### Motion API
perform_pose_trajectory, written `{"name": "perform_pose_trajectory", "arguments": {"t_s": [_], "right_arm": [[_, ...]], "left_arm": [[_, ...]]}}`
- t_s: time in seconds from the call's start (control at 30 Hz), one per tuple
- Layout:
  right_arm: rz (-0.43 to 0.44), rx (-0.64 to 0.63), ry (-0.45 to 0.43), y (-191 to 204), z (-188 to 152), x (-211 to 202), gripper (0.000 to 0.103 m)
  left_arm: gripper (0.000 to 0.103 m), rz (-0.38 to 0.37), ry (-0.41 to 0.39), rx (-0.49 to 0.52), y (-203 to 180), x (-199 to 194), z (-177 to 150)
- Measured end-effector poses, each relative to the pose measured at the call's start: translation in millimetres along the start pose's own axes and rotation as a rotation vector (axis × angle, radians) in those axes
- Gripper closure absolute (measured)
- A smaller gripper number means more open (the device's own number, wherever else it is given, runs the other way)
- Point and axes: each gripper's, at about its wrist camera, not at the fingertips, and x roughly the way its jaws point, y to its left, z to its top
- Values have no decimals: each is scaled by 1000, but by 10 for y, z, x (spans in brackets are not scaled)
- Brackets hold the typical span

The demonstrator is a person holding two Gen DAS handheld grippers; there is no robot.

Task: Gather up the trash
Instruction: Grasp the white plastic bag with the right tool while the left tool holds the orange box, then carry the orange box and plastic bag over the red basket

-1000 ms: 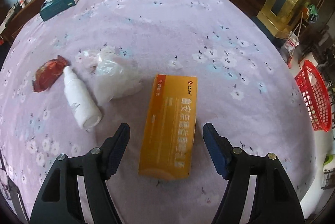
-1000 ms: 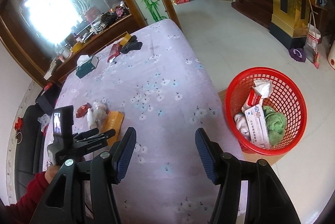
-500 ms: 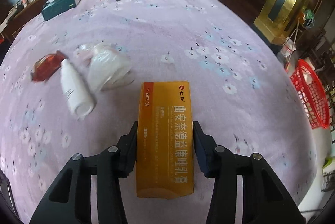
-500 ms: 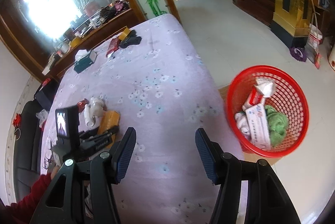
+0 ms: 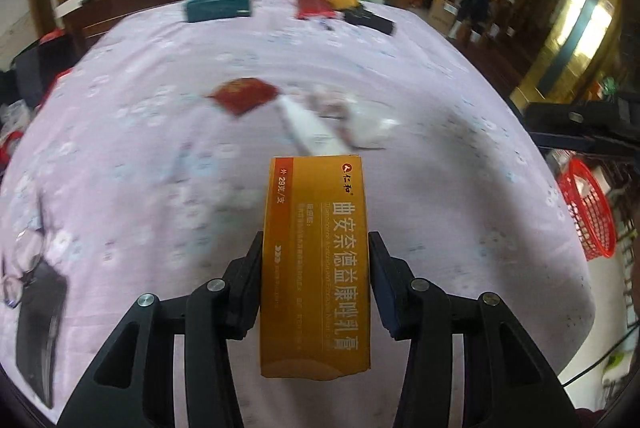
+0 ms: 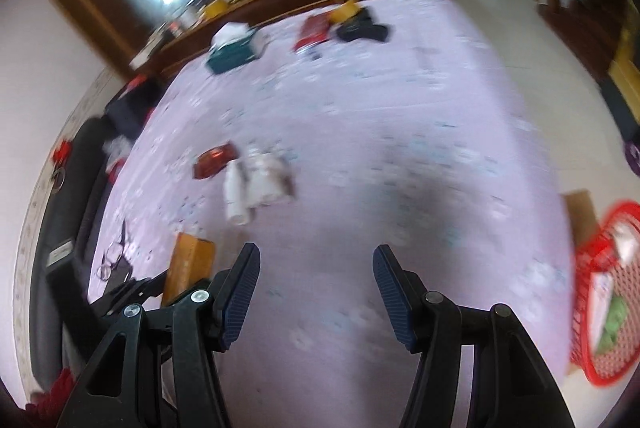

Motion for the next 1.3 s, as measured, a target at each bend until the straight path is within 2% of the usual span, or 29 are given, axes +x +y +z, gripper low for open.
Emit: {"name": "perform_pose_trajectory", "arguments": {"t_s": [0.2,0.4,0.57,0.63,0.73,0.77,0.87,1.1,1.3], "right_arm": [[35,-60,57,355,312,582,40],[-23,-121,97,625,557,1148,40],[-79,-121,141,618,660,1533,41],[-94,-113,155,603,677,1648,45],[-100,-106,168,583,664,1734,61],[-108,-104,170,571,653,1756,67],[-106,-87,158,547,616,1741,72],[-98,-42,90,493,457,1384,73],[-75,-1,46,448,179,980,73]], "left_arm": [[57,38,-6,-55,443,-119,-58],[57,41,-12,-78,659,-175,-90],[57,31,-12,-76,713,-175,-78],[57,26,-9,-76,717,-160,-69],[57,19,-3,-70,713,-133,-53],[57,20,-3,-68,709,-121,-44],[57,16,-5,-62,688,-97,-20],[57,2,-20,-52,558,-66,51],[57,-17,-32,-21,340,-80,90]]}}
